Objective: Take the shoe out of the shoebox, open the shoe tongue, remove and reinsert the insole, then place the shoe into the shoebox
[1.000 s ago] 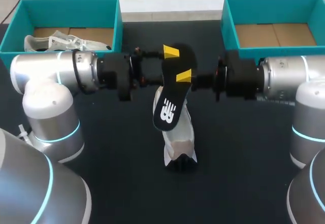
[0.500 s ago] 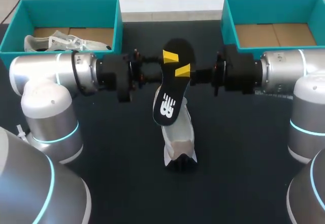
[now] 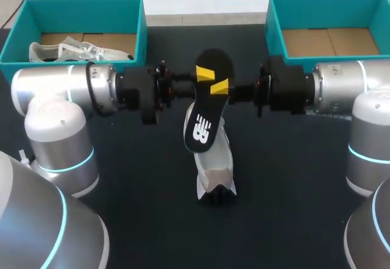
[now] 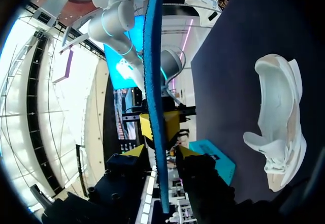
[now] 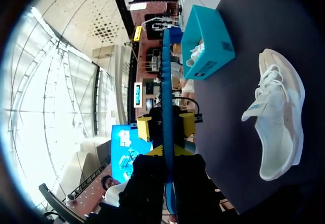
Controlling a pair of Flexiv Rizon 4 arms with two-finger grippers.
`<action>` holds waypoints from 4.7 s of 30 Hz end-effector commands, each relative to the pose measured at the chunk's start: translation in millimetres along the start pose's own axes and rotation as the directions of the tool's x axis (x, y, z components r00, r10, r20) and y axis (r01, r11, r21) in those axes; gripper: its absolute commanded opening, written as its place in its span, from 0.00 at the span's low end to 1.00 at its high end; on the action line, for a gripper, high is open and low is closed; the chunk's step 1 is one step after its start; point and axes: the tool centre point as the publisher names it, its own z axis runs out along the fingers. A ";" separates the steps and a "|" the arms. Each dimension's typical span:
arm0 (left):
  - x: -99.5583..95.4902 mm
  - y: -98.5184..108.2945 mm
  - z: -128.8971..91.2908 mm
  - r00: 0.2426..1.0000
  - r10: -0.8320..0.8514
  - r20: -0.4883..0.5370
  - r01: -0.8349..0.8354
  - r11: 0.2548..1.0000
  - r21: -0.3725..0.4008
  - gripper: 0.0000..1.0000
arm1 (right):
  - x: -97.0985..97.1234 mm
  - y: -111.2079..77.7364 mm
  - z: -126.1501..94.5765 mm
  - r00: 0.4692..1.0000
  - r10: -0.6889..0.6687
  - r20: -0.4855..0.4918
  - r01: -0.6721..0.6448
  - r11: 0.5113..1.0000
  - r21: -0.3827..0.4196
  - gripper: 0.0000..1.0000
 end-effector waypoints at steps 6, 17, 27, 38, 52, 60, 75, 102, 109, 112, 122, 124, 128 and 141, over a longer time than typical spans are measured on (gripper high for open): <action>2.6 3.5 2.9 1.000 0.000 0.006 0.000 1.000 -0.009 0.16 | 1.1 0.1 5.1 1.000 0.000 0.000 0.000 1.000 0.010 0.00; 4.2 4.1 5.2 1.000 -0.006 -0.012 0.006 1.000 -0.023 0.00 | -2.3 -0.7 -0.8 1.000 0.012 -0.013 -0.012 1.000 -0.009 1.00; 6.6 -1.6 -4.2 0.998 -0.055 0.006 0.055 0.998 -0.043 0.00 | -4.1 5.3 -36.3 0.999 -0.044 -0.013 0.043 0.998 -0.035 1.00; 8.0 -20.6 -19.9 0.996 -0.087 0.014 0.088 0.994 -0.065 0.00 | -1.5 13.2 -74.4 0.994 -0.100 -0.033 0.103 0.991 0.087 1.00; 10.3 -25.4 -30.5 0.995 -0.098 0.001 0.097 0.990 -0.106 0.00 | -7.5 14.5 -111.7 0.993 -0.115 -0.033 0.117 0.988 0.098 1.00; 10.0 -27.6 -28.7 0.994 -0.105 0.002 0.105 0.989 -0.100 0.00 | -10.8 11.5 -115.7 0.992 -0.118 -0.031 0.121 0.989 0.090 1.00; 9.8 -27.9 -27.8 0.994 -0.106 -0.003 0.106 0.990 -0.094 0.00 | -10.2 11.5 -115.1 0.992 -0.125 0.004 0.124 0.988 0.089 1.00; 9.8 -27.9 -27.8 0.994 -0.106 -0.003 0.106 0.990 -0.094 0.00 | -10.2 11.5 -115.1 0.992 -0.125 0.004 0.124 0.988 0.089 1.00; 9.8 -27.9 -27.8 0.994 -0.106 -0.003 0.106 0.990 -0.094 0.00 | 2.0 11.5 -125.3 0.851 -0.514 -0.108 0.524 0.841 0.134 1.00; 9.8 -27.9 -27.8 0.994 -0.106 -0.003 0.106 0.990 -0.094 0.00 | 5.1 5.0 -129.2 0.680 -0.702 -0.211 0.733 0.656 0.180 1.00; 9.8 -27.9 -27.8 0.994 -0.106 -0.003 0.106 0.990 -0.094 0.00 | 11.0 4.0 -124.7 0.464 -0.783 -0.414 0.879 0.349 0.325 1.00; 9.8 -27.9 -27.8 0.994 -0.106 -0.003 0.106 0.990 -0.094 0.00 | 11.0 4.0 -124.7 0.464 -0.783 -0.414 0.879 0.349 0.325 1.00; 9.8 -27.9 -27.8 0.994 -0.106 -0.003 0.106 0.990 -0.094 0.00 | 11.0 4.0 -124.7 0.464 -0.783 -0.414 0.879 0.349 0.325 1.00; -7.3 -41.6 -43.1 0.923 -0.341 0.179 0.358 0.931 -0.071 0.00 | 0.8 21.9 -123.7 0.081 -0.938 -0.336 0.964 -0.012 0.267 1.00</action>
